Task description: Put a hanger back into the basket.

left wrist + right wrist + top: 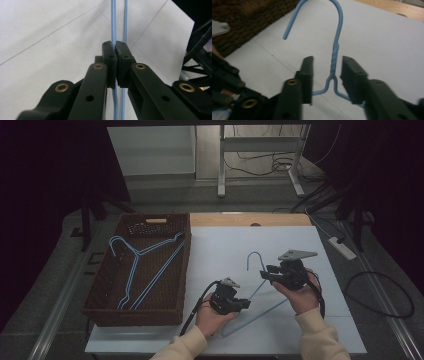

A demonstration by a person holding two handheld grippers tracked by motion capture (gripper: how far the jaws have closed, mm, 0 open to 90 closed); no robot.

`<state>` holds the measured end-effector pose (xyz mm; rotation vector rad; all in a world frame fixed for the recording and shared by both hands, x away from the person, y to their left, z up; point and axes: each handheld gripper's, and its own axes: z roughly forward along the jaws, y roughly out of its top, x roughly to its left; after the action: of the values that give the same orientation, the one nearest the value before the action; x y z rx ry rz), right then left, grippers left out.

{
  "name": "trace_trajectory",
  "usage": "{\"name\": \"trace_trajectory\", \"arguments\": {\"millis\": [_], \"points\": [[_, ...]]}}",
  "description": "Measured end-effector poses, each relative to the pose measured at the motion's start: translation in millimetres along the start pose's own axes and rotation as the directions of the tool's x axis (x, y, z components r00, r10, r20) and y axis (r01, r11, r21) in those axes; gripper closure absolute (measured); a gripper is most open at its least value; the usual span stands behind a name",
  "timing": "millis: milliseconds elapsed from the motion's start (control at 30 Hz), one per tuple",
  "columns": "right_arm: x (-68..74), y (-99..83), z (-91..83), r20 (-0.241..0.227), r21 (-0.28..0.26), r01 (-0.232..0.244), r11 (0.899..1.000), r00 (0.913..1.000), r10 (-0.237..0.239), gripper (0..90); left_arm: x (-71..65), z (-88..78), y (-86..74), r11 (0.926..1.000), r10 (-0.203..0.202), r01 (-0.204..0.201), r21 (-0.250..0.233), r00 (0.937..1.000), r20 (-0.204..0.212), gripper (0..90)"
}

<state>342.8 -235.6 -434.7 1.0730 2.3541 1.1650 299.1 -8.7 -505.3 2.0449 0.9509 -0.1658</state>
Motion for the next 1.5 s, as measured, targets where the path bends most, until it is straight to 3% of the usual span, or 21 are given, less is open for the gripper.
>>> {"name": "trace_trajectory", "arguments": {"millis": [33, 100, 267, 433, 700, 1133, 1500], "points": [[-0.5, -5.9, -7.2, -0.006, -0.043, -0.002, 0.999, 1.0000, 0.002, 48.9, 0.6, -1.4, -0.1, 0.9999, -0.008, 0.008, -0.009, 1.0000, 0.006, 87.2], [-1.0, -8.4, -9.8, -0.012, -0.054, -0.007, 0.999, 0.9999, 0.007, 46.7, 0.6, -2.7, -0.1, 0.9997, -0.013, 0.013, -0.019, 0.9999, 0.010, 87.2], [-7.4, -35.3, -24.8, -0.007, -0.112, -0.006, 0.994, 1.0000, 0.005, 39.7, -0.7, -11.3, 0.3, 0.9978, -0.023, 0.025, -0.061, 0.9993, 0.028, 87.2], [-15.9, -55.0, -33.6, -0.012, -0.131, -0.008, 0.991, 0.9999, 0.006, 38.0, -0.7, -24.9, 0.4, 0.9936, -0.033, 0.038, -0.107, 0.9983, 0.049, 87.3], [-24.1, -71.3, -38.0, -0.017, -0.137, -0.029, 0.990, 0.9995, 0.027, 35.1, 0.4, -51.6, 4.1, 0.9838, -0.040, 0.051, -0.172, 0.9966, 0.072, 87.3], [-26.1, -74.5, -34.9, -0.014, -0.128, -0.026, 0.991, 0.9996, 0.024, 33.9, 3.7, -82.3, 5.0, 0.9717, -0.021, 0.036, -0.234, 0.9976, 0.066, 87.3], [-26.6, -75.6, -34.6, -0.014, -0.124, -0.027, 0.992, 0.9996, 0.026, 33.9, 0.7, -113.0, 5.4, 0.9584, 0.030, -0.021, -0.285, 0.9992, 0.026, 87.3]]}}
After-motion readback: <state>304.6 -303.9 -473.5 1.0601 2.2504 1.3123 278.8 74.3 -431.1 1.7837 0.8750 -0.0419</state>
